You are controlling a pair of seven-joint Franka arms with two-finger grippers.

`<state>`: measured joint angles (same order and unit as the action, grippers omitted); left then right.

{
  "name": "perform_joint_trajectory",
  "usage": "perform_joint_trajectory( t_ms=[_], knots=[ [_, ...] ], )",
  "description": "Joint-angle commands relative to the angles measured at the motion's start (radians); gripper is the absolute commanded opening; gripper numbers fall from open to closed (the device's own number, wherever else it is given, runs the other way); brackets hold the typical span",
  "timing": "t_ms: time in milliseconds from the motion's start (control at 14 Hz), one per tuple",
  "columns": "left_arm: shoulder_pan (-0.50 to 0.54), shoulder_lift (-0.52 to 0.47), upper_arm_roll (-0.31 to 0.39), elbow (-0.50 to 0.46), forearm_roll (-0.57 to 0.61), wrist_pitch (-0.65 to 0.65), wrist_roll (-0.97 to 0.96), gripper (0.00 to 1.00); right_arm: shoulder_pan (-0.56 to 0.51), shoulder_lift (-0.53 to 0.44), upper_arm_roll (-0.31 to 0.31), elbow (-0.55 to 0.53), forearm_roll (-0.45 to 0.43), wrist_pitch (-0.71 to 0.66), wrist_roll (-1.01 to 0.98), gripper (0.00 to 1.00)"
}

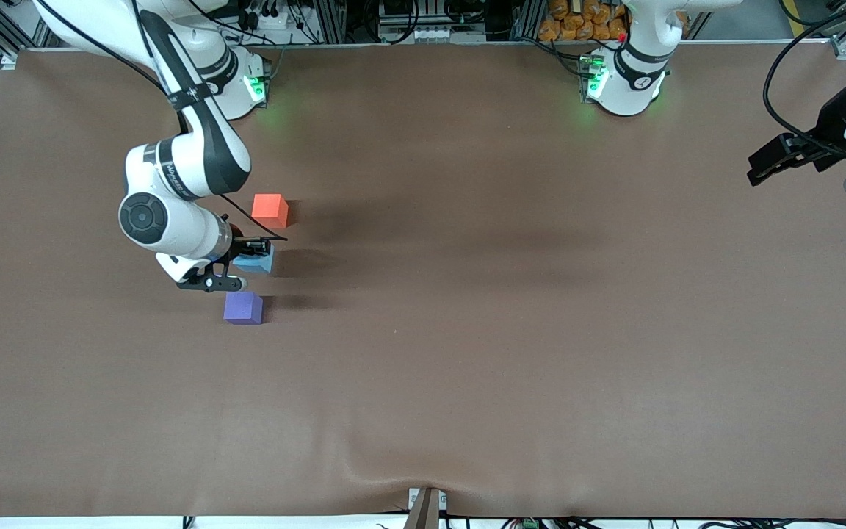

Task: Place blue block between orange and purple blocks
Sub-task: 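Carry the blue cube with the right gripper between the orange and purple cubes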

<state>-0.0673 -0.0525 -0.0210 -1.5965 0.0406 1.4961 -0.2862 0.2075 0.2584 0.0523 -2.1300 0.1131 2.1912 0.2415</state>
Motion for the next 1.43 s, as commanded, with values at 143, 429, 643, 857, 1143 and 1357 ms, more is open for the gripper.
perform_joint_trajectory(
  t_ms=[143,429,643,857,1143,1357],
  knots=[
    [0.007,-0.049,-0.007,-0.057,-0.013,0.021,0.012,1.00,-0.022,-0.025,0.017,-0.087,-0.015,0.091,-0.018,0.00],
    [0.010,-0.050,-0.005,-0.062,-0.013,0.021,0.012,1.00,-0.051,-0.007,0.015,-0.119,-0.041,0.146,-0.018,0.00],
    [0.011,-0.050,-0.005,-0.062,-0.013,0.023,0.012,1.00,-0.053,0.031,0.015,-0.145,-0.039,0.231,-0.014,0.00],
    [0.011,-0.049,-0.005,-0.062,-0.013,0.023,0.012,1.00,-0.056,0.050,0.017,-0.148,-0.036,0.251,-0.001,0.00],
    [0.011,-0.050,-0.005,-0.062,-0.013,0.023,0.012,1.00,-0.054,0.056,0.018,-0.148,-0.026,0.252,0.004,0.00],
    [0.011,-0.050,-0.005,-0.060,-0.013,0.023,0.012,1.00,-0.056,0.058,0.018,-0.146,-0.021,0.248,0.013,0.00]
  ],
)
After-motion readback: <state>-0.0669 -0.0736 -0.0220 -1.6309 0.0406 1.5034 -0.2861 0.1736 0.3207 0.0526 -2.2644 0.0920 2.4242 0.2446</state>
